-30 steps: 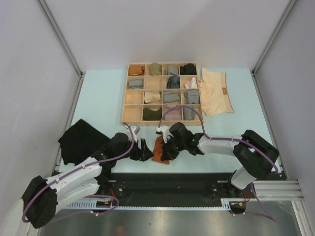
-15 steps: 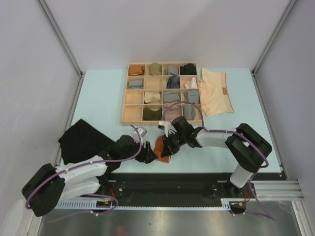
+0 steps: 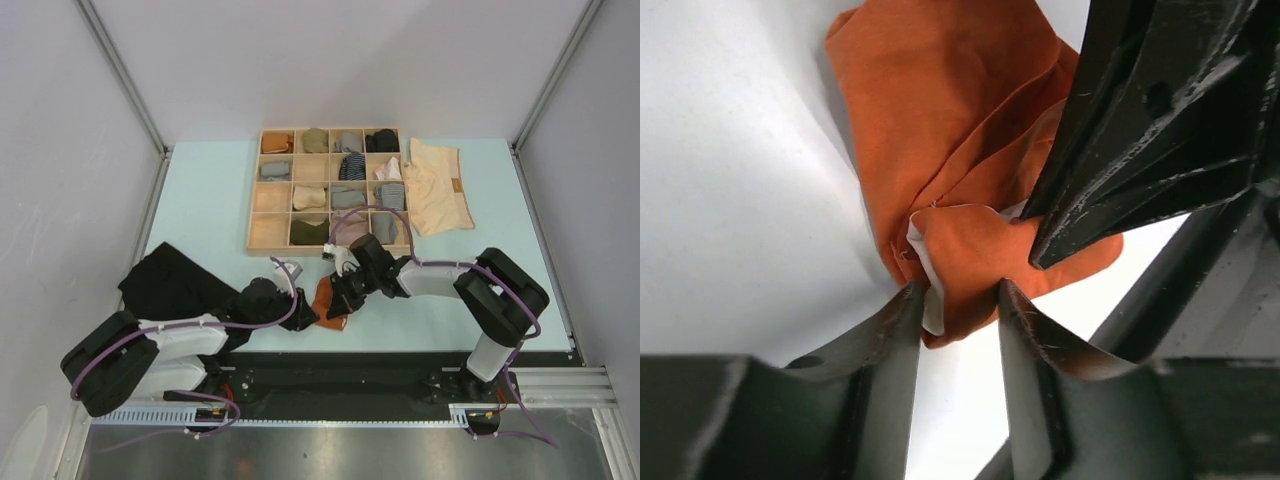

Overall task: Roll the underwear
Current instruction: Roll the underwear to the center of the board.

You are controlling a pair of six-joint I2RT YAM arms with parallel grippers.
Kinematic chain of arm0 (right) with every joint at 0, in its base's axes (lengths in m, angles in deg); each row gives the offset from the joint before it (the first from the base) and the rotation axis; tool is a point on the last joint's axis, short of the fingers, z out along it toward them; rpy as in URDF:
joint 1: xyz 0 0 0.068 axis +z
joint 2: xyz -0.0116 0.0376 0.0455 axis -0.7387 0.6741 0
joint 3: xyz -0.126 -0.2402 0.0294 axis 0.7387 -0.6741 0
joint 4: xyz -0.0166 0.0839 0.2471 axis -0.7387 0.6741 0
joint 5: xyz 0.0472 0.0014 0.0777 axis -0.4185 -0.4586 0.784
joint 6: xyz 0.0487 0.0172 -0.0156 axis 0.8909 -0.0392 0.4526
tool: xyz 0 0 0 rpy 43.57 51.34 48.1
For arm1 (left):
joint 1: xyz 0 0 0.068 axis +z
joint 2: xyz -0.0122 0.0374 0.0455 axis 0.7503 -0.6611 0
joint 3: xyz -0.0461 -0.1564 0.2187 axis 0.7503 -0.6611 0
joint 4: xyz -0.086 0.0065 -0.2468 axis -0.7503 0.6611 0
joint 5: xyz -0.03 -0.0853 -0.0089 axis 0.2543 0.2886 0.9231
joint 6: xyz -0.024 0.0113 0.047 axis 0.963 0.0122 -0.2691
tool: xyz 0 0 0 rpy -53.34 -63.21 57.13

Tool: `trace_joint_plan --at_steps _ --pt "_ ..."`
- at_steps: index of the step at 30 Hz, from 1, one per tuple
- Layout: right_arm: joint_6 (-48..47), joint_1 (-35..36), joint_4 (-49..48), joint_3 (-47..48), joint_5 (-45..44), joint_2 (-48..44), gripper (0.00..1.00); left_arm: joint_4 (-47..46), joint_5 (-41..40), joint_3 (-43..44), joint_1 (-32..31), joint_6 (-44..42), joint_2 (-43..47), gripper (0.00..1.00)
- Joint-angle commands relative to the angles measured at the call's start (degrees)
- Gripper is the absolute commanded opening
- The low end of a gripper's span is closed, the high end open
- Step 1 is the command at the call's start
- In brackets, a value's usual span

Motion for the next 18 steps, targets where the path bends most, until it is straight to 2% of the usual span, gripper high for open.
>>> trace_joint_plan --at_steps 1,2,3,6,7,8,11,18 --pt "-0.9 -0.5 0.7 1.7 -4.1 1.0 0.0 -6.2 -2.4 -0.5 -0.3 0.0 -3.1 0.36" --pt "-0.9 -0.5 2.8 1.8 -4.5 0.7 0.01 -6.2 -2.7 -0.3 -0.4 0.1 -3.7 0.29" --pt "-0.9 -0.5 3.3 2.1 -4.8 -0.2 0.09 -5.1 -3.8 0.3 -0.4 0.5 -4.1 0.18" --pt "-0.9 -0.5 5.9 2.8 -6.6 -2.0 0.31 -2.4 -4.6 1.3 -0.4 1.1 -5.9 0.12" --pt "-0.9 -0.6 6.6 3.1 -7.2 -2.7 0.45 -1.9 -4.8 1.9 -0.4 1.2 -6.3 0.1" --pt "-1.1 -0.7 8.2 3.5 -7.8 -4.5 0.48 -1.7 -4.9 2.1 -0.4 1.4 -6.9 0.09" --pt "-2.0 -1.2 12.1 4.5 -10.4 -7.2 0.69 -0.3 -4.3 3.7 -0.4 1.6 -8.2 0.09" --pt "-4.5 0.4 15.1 3.0 -23.0 -17.8 0.73 1.4 -2.6 6.0 -0.4 2.2 -11.9 0.08"
